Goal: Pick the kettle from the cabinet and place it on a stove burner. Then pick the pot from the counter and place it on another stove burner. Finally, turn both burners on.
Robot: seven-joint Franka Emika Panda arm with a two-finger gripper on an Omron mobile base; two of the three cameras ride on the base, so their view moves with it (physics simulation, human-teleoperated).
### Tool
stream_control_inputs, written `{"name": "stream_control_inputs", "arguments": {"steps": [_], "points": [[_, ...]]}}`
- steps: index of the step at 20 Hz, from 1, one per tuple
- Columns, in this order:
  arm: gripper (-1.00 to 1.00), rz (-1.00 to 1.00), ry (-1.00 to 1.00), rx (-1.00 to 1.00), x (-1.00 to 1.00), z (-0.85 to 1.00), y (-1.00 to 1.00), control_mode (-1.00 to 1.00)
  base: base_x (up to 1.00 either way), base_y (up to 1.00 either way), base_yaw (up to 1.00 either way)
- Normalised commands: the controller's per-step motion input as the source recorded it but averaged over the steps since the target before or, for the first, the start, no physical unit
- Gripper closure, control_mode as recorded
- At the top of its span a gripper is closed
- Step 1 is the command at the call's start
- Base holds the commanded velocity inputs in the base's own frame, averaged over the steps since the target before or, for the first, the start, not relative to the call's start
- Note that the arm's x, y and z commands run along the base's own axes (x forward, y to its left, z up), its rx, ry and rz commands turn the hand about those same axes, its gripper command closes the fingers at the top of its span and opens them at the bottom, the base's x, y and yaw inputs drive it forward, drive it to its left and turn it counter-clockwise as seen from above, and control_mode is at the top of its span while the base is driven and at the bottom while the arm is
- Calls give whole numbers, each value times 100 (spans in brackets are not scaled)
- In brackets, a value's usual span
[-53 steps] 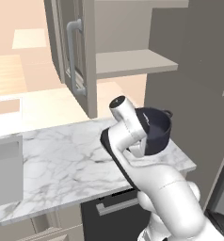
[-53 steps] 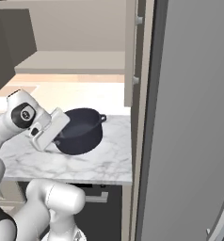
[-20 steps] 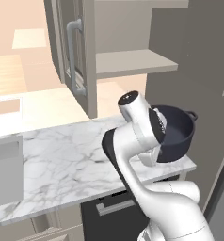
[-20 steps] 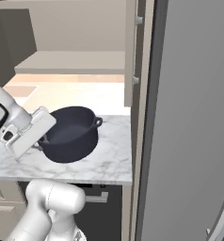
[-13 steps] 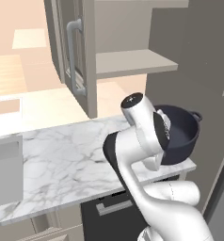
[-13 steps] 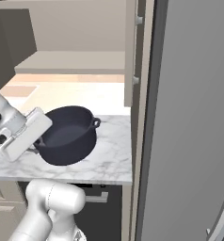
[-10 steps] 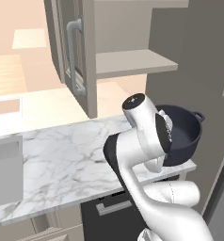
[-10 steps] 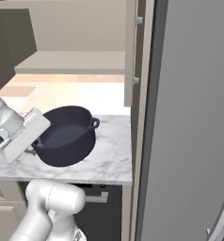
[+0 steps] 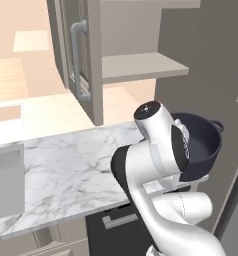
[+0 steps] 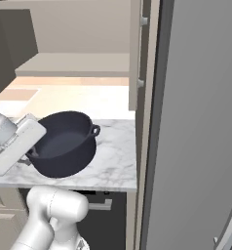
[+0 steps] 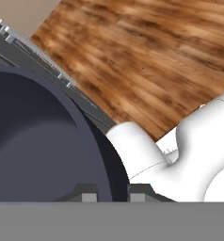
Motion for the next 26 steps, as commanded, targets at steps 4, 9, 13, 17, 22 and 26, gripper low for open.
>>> {"name": "stream_control_inputs", "arguments": {"steps": [4, 9, 13, 17, 22, 26], "points": [[100, 0, 0, 0, -30, 10, 0, -100, 0, 0, 0], [100, 0, 0, 0, -31, 10, 0, -100, 0, 0, 0], [100, 0, 0, 0, -28, 7, 0, -100, 0, 0, 0], [100, 0, 0, 0, -22, 1, 0, -100, 0, 0, 0], [100, 0, 0, 0, -1, 0, 0, -100, 0, 0, 0], [100, 0, -2, 0, -3, 0, 0, -100, 0, 0, 0]]}}
